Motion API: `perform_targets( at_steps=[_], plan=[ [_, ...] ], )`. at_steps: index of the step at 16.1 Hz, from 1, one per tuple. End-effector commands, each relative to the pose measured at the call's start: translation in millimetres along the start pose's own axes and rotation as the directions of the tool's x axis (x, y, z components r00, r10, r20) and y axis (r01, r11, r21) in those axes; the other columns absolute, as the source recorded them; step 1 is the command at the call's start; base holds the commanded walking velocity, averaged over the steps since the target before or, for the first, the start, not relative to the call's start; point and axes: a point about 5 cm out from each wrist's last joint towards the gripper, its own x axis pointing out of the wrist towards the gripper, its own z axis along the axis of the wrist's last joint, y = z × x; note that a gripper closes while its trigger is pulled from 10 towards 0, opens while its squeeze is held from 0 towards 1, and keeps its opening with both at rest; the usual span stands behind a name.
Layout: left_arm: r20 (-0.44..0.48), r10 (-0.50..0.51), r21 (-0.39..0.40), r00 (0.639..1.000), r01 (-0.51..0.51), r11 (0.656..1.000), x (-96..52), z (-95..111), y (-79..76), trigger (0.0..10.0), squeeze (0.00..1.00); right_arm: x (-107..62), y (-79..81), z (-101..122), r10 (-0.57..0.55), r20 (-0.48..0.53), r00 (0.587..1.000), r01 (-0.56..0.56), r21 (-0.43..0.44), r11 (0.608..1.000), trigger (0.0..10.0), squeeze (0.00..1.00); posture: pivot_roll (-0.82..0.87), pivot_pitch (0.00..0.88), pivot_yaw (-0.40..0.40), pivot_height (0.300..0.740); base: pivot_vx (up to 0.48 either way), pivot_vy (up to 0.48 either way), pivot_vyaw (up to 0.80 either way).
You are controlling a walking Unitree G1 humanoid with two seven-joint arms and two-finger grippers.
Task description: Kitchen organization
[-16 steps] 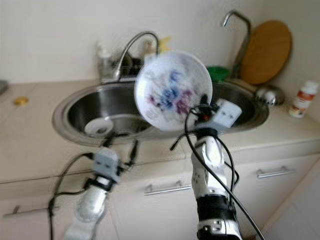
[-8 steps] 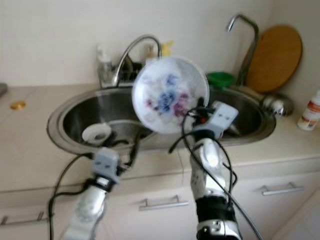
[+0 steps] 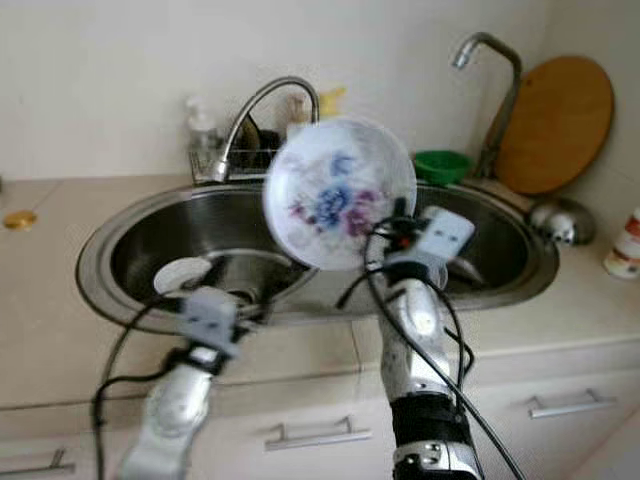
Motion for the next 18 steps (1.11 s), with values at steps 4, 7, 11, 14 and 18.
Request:
perform_targets(
  at_steps=[4, 7, 11, 14, 18],
  plan=[
    [0.077, 0.035, 0.024, 0.996, -0.036, 0.999, 8.9, 22, 13.5, 10.0, 0.0, 1.7, 16.7, 2, 0.037, 0.027, 0.999, -0.038, 0.033, 0.999, 0.0, 0.0, 0.07, 0.0, -0.046, 0.74, 0.307, 0.0, 0.0],
    [0.066, 0.035, 0.032, 0.997, -0.037, 0.999, 7.8, 19, 13.8, 10.0, 0.0, 2.7, 14.1, 2, 0.027, 0.029, 0.999, -0.028, 0.032, 0.999, 0.0, 0.0, 0.07, 0.0, -0.048, 0.74, 0.309, 0.0, 0.0],
    [0.055, 0.035, 0.022, 0.998, -0.036, 0.999, 6.6, 19, 12.3, 10.0, 0.0, 2.3, 13.6, 4, 0.023, 0.043, 0.999, -0.024, 0.014, 1.0, 0.0, 0.0, 0.07, 0.0, -0.048, 0.74, 0.154, 0.0, 0.0],
    [0.044, 0.033, 0.027, 0.999, -0.034, 0.999, 4.4, 16, 10.7, 10.0, 0.0, 9.2, -4.0, 19, -0.079, 0.115, 0.99, 0.087, -0.061, 0.994, 0.0, 0.0, 0.07, 0.0, -0.048, 0.74, 0.0, 0.0, 0.0],
    [0.027, 0.025, 0.024, 0.999, -0.026, 0.999, 2.6, 14, 9.3, 10.0, 0.0, 17.7, -45.6, 28, -0.232, 0.131, 0.964, 0.263, -0.325, 0.909, 0.0, 0.0, 0.07, 0.0, -0.05, 0.74, 0.0, 0.0, 0.0]
  ],
)
